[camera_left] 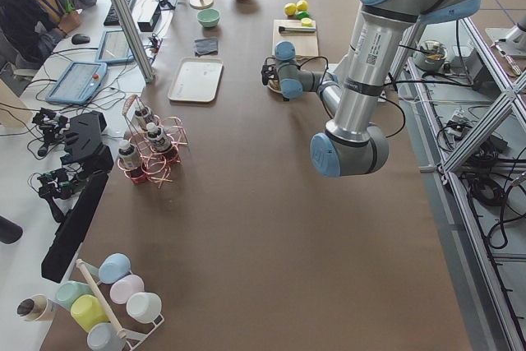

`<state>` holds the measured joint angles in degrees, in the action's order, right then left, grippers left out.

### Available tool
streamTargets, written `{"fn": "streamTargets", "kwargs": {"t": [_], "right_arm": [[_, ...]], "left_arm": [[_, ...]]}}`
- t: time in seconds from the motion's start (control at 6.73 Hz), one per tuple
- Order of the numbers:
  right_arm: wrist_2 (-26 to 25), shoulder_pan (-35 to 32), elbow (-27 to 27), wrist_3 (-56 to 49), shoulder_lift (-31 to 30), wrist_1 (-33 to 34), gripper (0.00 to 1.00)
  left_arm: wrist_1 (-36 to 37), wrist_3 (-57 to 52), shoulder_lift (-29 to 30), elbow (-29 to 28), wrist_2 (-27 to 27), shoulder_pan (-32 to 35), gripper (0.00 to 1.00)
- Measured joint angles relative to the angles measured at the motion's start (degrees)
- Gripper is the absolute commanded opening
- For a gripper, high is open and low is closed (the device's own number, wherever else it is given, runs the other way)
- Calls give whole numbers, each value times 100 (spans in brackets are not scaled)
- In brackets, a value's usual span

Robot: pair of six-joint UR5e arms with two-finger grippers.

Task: Make sandwich and place on tray
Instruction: 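Reach the left gripper to the plate rim and grasp it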

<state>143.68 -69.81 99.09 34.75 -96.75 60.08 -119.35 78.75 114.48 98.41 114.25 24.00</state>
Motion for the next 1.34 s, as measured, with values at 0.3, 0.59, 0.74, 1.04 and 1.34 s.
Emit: {"fn": "streamTargets", "kwargs": {"t": [0.3,0.59,0.74,1.04,1.34], "right_arm": [[2,-131,36,-232,-138,91,100],[2,-146,53,-263,-164,107,100],[0,-147,55,-266,-166,108,100],[-8,-157,60,-269,-183,109,100],[-124,-203,79,-489,-192,320,100]], "left_arm": [[-208,88,26,-144,-53,-79,0],[-235,167,64,-149,-60,-111,0],[-236,176,70,-143,-61,-119,0],[-240,181,77,-83,-43,-64,0],[-229,139,146,-63,20,324,0]]}}
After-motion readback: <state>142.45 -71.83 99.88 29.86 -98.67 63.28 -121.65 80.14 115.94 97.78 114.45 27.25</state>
